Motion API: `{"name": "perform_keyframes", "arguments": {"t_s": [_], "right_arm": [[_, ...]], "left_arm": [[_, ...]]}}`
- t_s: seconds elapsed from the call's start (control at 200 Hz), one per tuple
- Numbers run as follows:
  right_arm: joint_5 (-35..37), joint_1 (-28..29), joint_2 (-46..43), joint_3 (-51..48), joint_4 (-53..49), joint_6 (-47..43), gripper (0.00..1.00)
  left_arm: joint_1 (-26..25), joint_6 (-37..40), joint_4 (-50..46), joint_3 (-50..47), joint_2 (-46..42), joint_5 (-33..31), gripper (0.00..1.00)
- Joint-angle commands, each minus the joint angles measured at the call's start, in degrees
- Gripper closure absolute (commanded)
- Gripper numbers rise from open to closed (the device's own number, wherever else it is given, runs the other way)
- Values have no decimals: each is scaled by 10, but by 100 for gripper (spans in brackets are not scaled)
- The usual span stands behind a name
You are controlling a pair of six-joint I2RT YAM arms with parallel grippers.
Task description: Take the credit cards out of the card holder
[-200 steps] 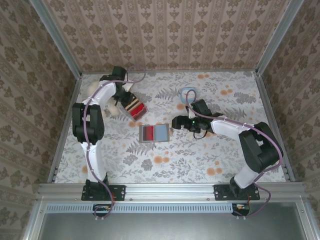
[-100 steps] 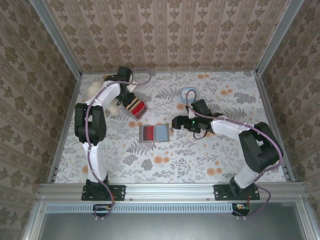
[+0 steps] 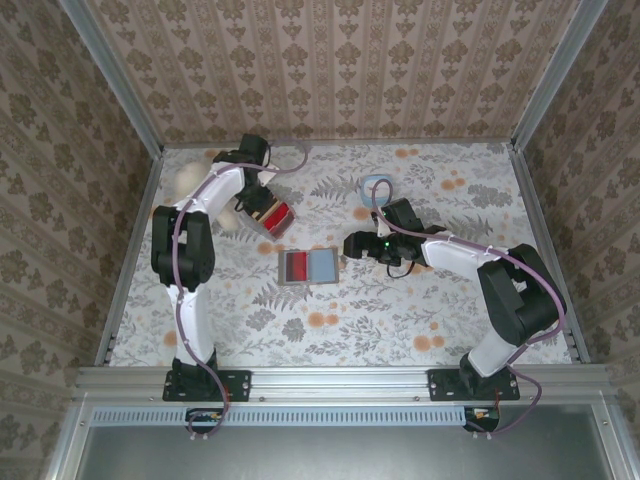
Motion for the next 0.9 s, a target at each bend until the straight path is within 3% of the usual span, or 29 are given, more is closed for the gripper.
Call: {"name": "perform_keyframes", "arguments": {"t_s": [0.0, 0.28, 0.545, 0.655, 0.895], "right_arm": [[-13, -1, 3, 14, -12, 2, 4], [18, 13, -43, 29, -37, -10, 7], [82, 104, -42, 104, -120, -11, 11], [64, 132, -7, 125, -119, 28, 19], [20, 166, 100, 191, -112, 73, 39]], "left_arm": [[0, -25, -17, 21, -38, 18, 39], [-1, -149, -10, -8, -140, 67, 21], [-11, -328, 108, -195, -271, 211, 19], [-24, -395, 164, -280, -316, 242, 23], [-51, -501, 217, -416, -377, 248, 42]]}}
